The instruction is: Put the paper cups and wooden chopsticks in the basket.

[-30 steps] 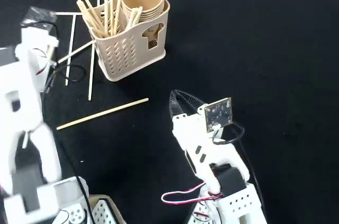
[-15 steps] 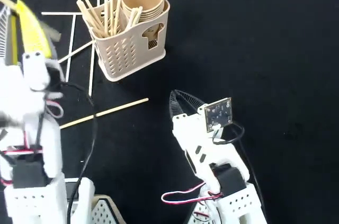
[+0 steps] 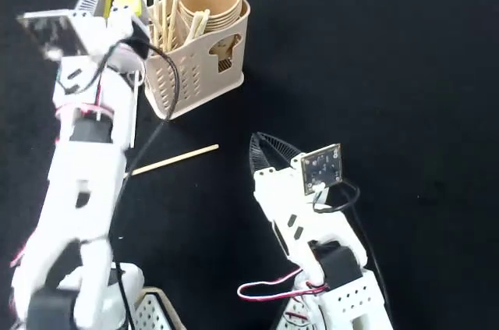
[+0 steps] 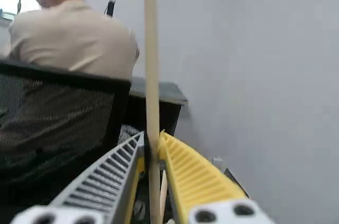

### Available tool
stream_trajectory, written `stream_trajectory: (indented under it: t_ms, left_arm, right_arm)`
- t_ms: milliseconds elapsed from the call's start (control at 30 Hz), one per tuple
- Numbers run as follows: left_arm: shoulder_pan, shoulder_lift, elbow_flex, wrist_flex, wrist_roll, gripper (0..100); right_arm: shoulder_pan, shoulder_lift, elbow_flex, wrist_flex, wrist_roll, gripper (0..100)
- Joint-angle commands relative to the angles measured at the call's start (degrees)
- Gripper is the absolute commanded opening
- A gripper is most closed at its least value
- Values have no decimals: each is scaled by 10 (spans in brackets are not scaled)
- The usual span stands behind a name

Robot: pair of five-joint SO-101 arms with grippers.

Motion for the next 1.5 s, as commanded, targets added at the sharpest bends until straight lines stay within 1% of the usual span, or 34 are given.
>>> stream_trajectory:
  t_ms: [0,67,133,200,267,333,400,433,500,567,633,667,733,800,867,967,1033,1133,1267,1400,1467]
  left_arm:
    - [-11,71,-51,25,25,51]
    - [-8,62,-65,120,22,139]
    - [-12,40,-95,241,49,206]
    - [-18,18,-131,346,52,220]
    - [-22,-7,-163,427,38,224]
    - [-30,-40,-186,504,18,224]
    - [-57,-83,-205,593,-10,223]
    - [-77,-106,-211,639,-25,223]
    - [-140,-149,-212,732,-60,221]
    - [-216,-177,-197,830,-110,220]
    - [-294,-191,-143,894,-164,220]
    - [-330,-195,-103,906,-186,220]
    - [-399,-197,-19,887,-223,220]
    - [-451,-200,72,834,-247,220]
    - [-481,-200,152,778,-260,220]
    - [-502,-200,254,711,-272,220]
    - [-503,-200,311,673,-273,220]
    - [-507,-200,367,636,-273,220]
    - [-528,-200,402,598,-274,220]
    - [-560,-200,415,591,-275,220]
    - [-563,-200,416,591,-275,220]
  right_arm:
    - [6,-8,0,3,5,16]
    - [6,-8,0,2,6,16]
    - [6,-8,0,2,15,16]
    - [6,-8,0,2,20,16]
    - [6,-8,0,2,20,16]
    - [6,-8,0,2,20,16]
    - [5,-8,-3,3,24,16]
    - [1,-8,-8,7,39,16]
    - [-18,-4,-43,58,88,16]
    - [-52,-3,-97,147,127,16]
    - [-97,-2,-149,229,157,33]
    - [-118,-1,-170,257,176,58]
    - [-147,7,-199,287,208,104]
    - [-167,41,-212,287,218,98]
    - [-186,96,-214,253,265,71]
    - [-227,214,-219,202,338,43]
    - [-248,310,-251,200,370,52]
    - [-251,465,-330,200,410,80]
    - [-264,658,-437,204,481,119]
    - [-271,815,-538,201,531,131]
    - [-270,879,-587,190,547,131]
